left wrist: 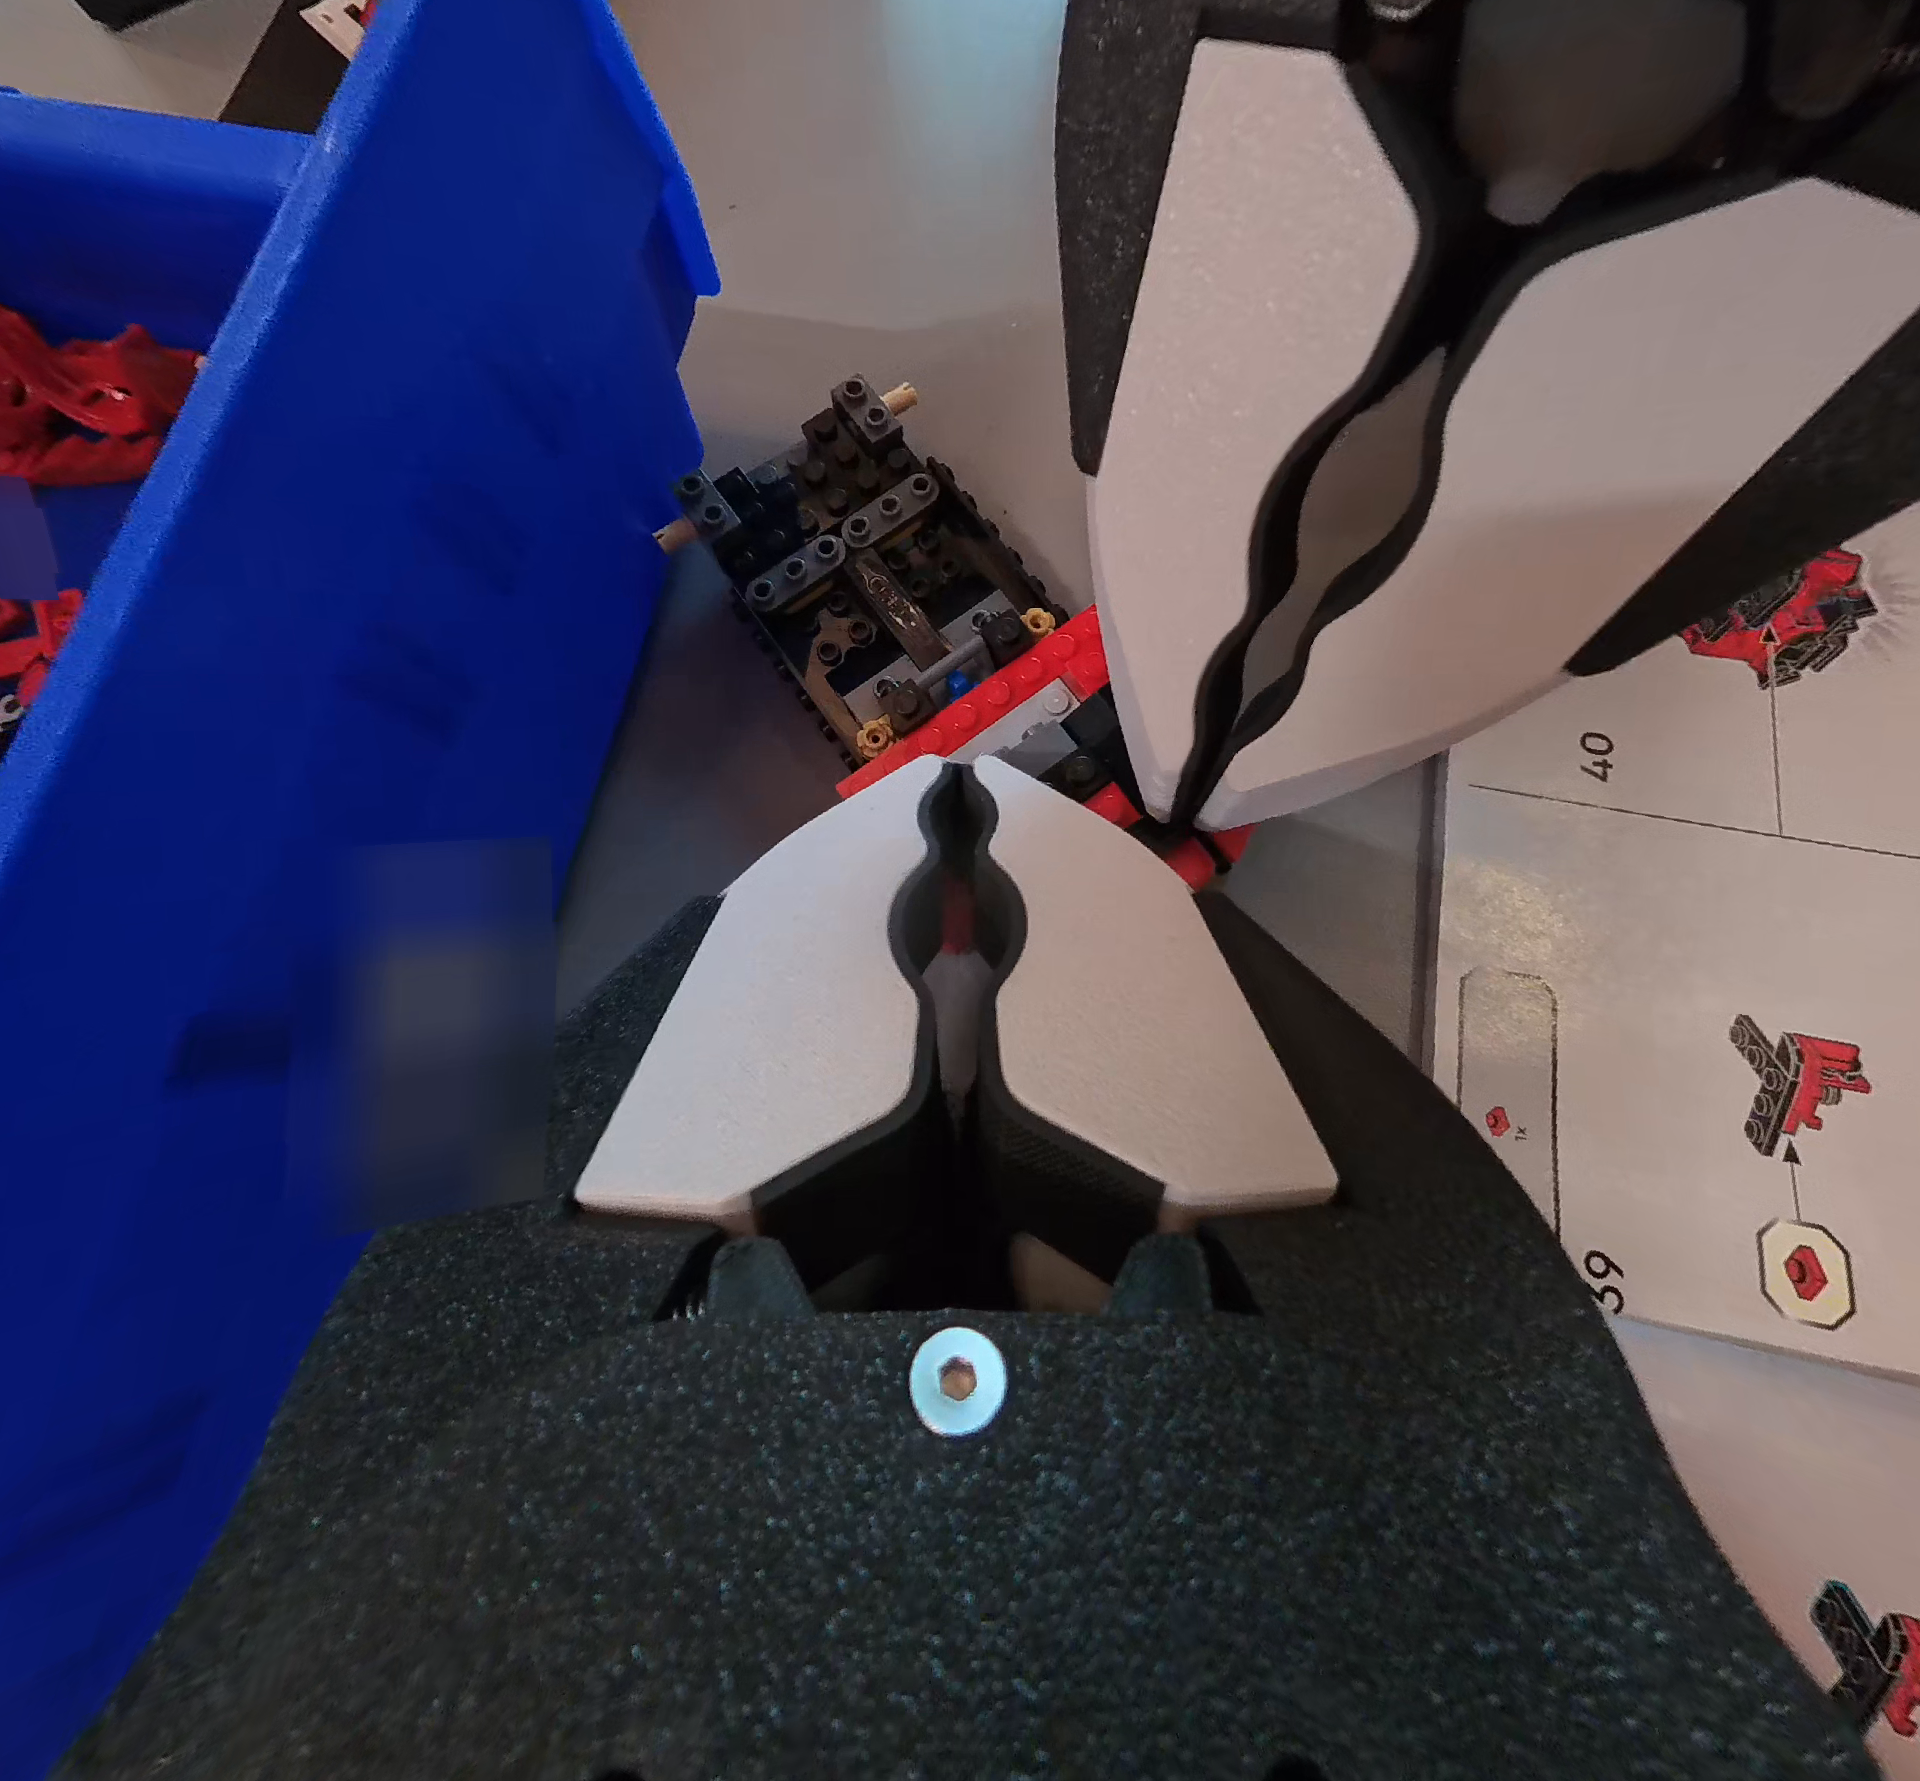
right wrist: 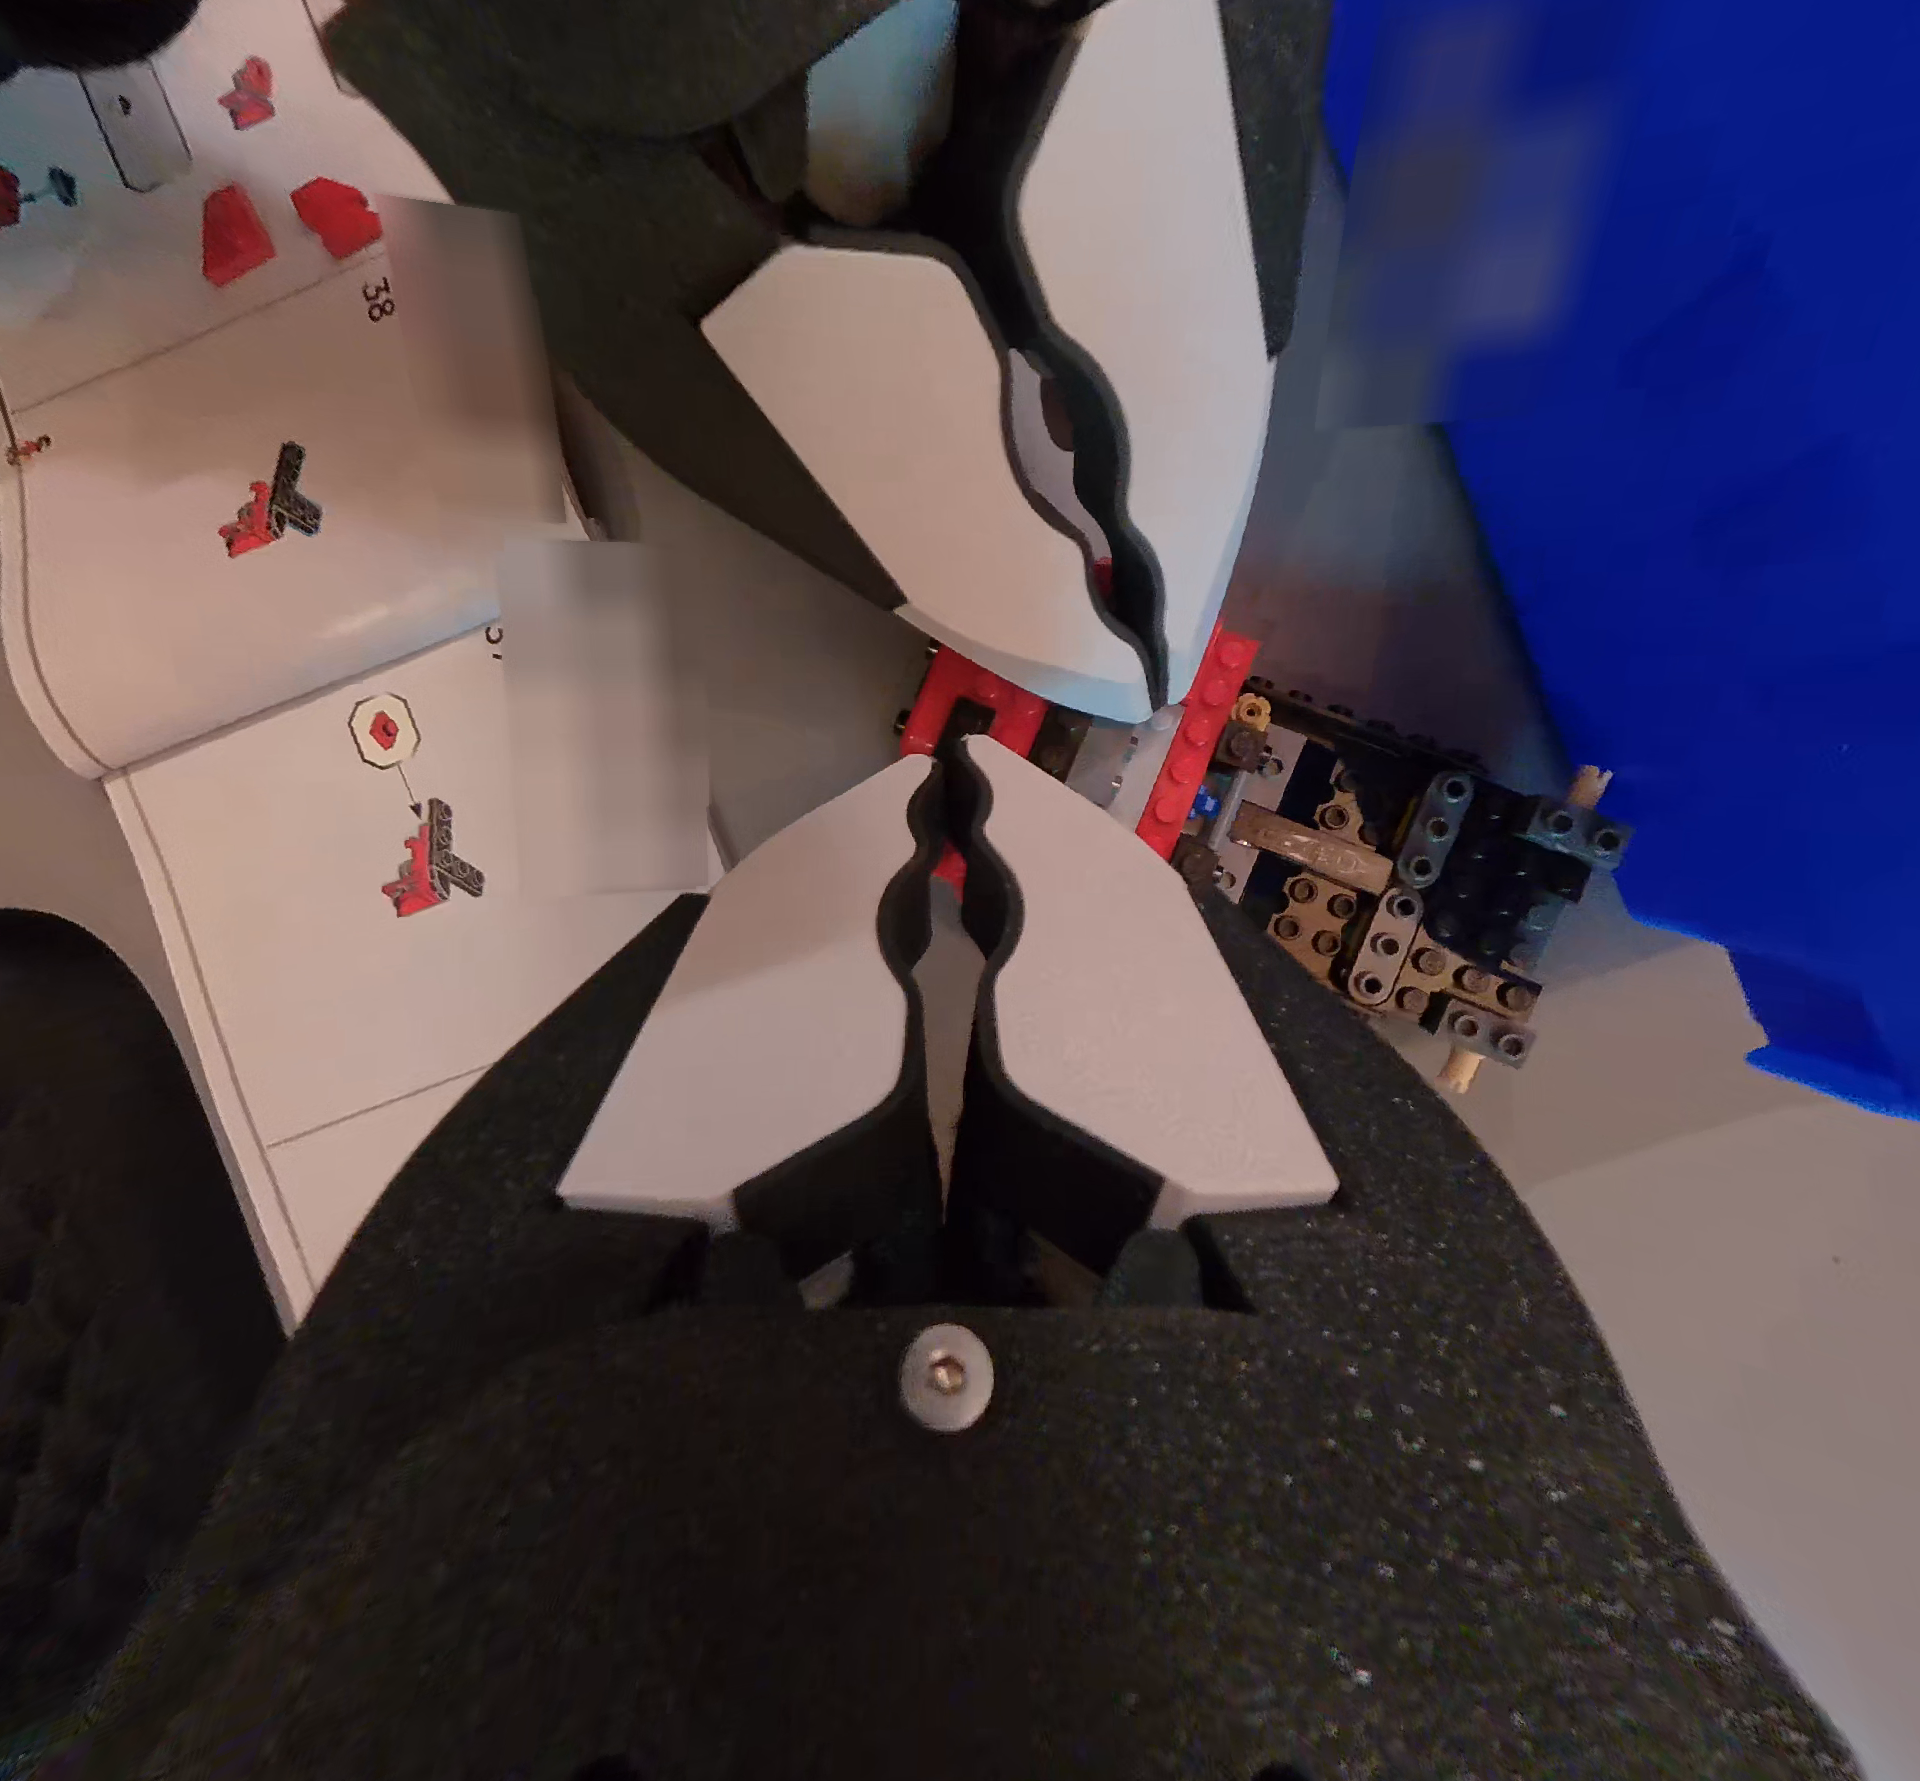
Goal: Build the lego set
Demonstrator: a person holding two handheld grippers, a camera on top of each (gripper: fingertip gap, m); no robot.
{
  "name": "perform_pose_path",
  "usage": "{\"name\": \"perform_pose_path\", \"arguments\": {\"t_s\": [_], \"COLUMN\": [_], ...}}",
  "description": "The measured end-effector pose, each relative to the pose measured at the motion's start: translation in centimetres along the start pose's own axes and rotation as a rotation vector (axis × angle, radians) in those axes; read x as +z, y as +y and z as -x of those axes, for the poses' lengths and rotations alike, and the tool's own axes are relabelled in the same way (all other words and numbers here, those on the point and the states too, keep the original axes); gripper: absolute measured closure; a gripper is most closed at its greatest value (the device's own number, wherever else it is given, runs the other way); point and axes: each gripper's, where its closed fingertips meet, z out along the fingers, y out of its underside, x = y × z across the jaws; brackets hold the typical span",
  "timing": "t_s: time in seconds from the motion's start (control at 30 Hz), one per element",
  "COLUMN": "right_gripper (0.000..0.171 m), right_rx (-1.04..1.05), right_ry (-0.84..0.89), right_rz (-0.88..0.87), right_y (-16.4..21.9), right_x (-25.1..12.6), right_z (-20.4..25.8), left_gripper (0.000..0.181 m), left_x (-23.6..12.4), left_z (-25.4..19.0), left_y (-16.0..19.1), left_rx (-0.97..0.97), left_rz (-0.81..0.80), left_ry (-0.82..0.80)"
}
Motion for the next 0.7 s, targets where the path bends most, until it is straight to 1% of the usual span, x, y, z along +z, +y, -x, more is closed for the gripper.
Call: {"name": "perform_pose_path", "arguments": {"t_s": [0.07,0.13,0.17,0.23,0.33,0.4,0.5,0.6,0.7], "right_gripper": [0.171,0.171,0.166,0.168,0.171,0.170,0.170,0.170,0.171], "right_rx": [-0.015,0.041,0.059,0.069,0.074,0.083,0.086,0.089,0.094], "right_ry": [-0.007,-0.004,0.022,0.095,0.067,0.058,0.048,0.045,0.055], "right_rz": [-0.003,-0.130,-0.173,-0.157,-0.098,-0.076,-0.064,-0.064,-0.048], "right_y": [-0.1,-1.5,-1.9,-1.2,0.1,0.6,0.8,0.8,1.1], "right_x": [-0.2,-1.6,-2.4,-3.4,-3.0,-2.5,-1.6,-1.1,-0.8], "right_z": [-0.1,-0.6,-1.2,-2.3,-1.5,-1.2,-0.8,-0.7,-1.0], "left_gripper": [0.181,0.181,0.181,0.181,0.181,0.181,0.181,0.181,0.181], "left_x": [0.1,0.1,0.1,-0.1,-1.4,-2.2,-2.3,-1.3,-0.7], "left_z": [0.0,-0.1,0.0,0.3,0.0,-1.0,-2.5,-2.6,-2.6], "left_y": [0.0,0.0,-0.1,-0.7,-2.2,-2.6,-1.8,-0.6,-0.3], "left_rx": [-0.010,-0.010,-0.011,-0.012,0.002,0.028,0.057,0.074,0.053], "left_rz": [-0.002,-0.003,-0.004,-0.038,-0.101,-0.105,-0.053,0.003,0.001], "left_ry": [0.003,0.006,0.003,-0.014,0.000,0.061,0.139,0.131,0.147]}}
